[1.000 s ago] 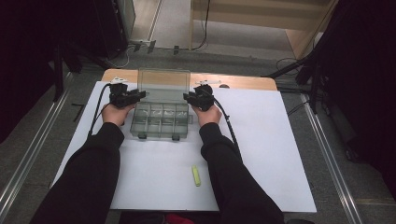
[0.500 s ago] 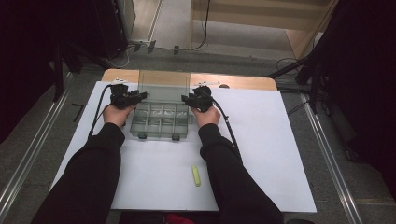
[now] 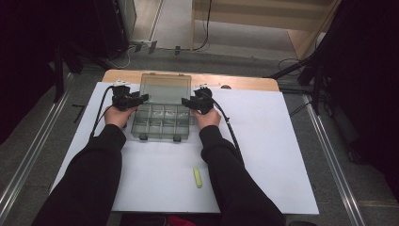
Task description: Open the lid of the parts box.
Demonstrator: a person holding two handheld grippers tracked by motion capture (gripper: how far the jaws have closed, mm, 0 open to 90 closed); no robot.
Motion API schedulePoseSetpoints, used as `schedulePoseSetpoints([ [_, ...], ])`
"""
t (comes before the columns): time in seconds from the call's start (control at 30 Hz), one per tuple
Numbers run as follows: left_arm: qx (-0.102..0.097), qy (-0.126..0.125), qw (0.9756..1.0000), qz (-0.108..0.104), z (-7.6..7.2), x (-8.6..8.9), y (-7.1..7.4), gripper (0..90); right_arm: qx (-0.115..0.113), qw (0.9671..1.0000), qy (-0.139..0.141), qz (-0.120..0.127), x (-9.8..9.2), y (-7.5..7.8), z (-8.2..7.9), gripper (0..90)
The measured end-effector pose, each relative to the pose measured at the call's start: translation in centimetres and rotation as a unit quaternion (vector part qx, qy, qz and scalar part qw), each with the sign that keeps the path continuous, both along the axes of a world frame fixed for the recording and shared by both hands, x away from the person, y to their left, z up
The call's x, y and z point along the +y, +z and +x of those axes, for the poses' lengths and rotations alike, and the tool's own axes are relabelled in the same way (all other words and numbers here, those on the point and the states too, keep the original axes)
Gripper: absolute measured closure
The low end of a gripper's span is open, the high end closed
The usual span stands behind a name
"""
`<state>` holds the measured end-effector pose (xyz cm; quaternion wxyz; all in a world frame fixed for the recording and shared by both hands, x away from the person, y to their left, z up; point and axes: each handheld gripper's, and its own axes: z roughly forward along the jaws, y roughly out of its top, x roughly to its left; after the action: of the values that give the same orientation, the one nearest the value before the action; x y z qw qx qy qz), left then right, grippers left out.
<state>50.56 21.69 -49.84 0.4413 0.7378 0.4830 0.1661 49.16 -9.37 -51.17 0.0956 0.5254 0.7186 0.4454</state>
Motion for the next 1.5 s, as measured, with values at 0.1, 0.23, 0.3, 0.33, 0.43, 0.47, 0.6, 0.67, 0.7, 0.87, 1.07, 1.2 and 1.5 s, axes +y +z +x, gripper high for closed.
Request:
schedulePoseSetpoints([
  [0.1, 0.004, 0.001, 1.0, -0.004, 0.0, 0.0, -0.1, 47.5, -0.001, 1.0, -0.002, -0.004, 0.0, 0.0, 0.0, 49.5],
  [0.23, 0.012, 0.001, 0.9998, -0.013, 0.1, -0.1, -0.3, 44.4, -0.002, 1.0, -0.002, -0.006, 0.0, 0.0, 0.0, 49.2],
  [0.3, 0.012, 0.001, 0.9998, -0.014, 0.1, -0.1, -0.4, 43.6, -0.001, 1.0, -0.003, -0.004, 0.0, 0.0, 0.0, 49.3],
  [0.33, 0.012, 0.0, 0.9998, -0.014, 0.1, -0.1, -0.4, 43.2, -0.003, 1.0, -0.002, -0.007, 0.0, 0.0, 0.0, 49.3],
  [0.43, 0.011, -0.004, 0.9998, -0.017, 0.1, -0.1, -0.3, 40.1, -0.009, 0.9998, 0.002, -0.016, 0.1, 0.1, 0.0, 48.4],
  [0.47, 0.011, -0.004, 0.9998, -0.019, 0.1, -0.1, -0.2, 39.7, -0.011, 0.9997, 0.002, -0.02, 0.1, 0.2, -0.1, 46.4],
  [0.6, 0.001, -0.006, 0.9998, -0.02, -0.1, -0.2, 0.4, 37.6, -0.007, 1.0, 0.002, -0.004, -0.2, 0.7, -0.1, 40.4],
  [0.67, -0.003, -0.01, 0.9997, -0.022, -0.3, -0.2, 0.9, 36.7, -0.01, 0.9999, 0.007, -0.007, -0.3, 1.1, -0.2, 37.7],
  [0.7, -0.006, -0.01, 0.9997, -0.02, -0.4, -0.1, 1.1, 36.7, -0.012, 0.9998, 0.011, -0.008, -0.4, 1.3, -0.3, 36.7],
  [0.87, -0.01, -0.019, 0.9996, -0.019, -1.0, 0.0, 2.3, 35.8, -0.013, 0.9995, 0.029, 0.003, -1.2, 2.6, -0.8, 31.0],
  [1.07, 0.005, -0.039, 0.9991, -0.012, -1.7, -0.2, 3.2, 33.8, 0.003, 0.9973, 0.071, 0.015, -1.8, 3.6, -1.4, 27.2],
  [1.2, 0.027, -0.049, 0.998, -0.031, -2.1, -0.3, 3.8, 32.3, 0.003, 0.9958, 0.091, 0.008, -2.0, 4.3, -2.1, 27.4],
  [1.5, 0.038, -0.085, 0.9953, -0.026, -3.7, -1.3, 5.2, 32.1, 0.007, 0.9924, 0.123, 0.004, -2.6, 5.3, -3.8, 27.7],
])
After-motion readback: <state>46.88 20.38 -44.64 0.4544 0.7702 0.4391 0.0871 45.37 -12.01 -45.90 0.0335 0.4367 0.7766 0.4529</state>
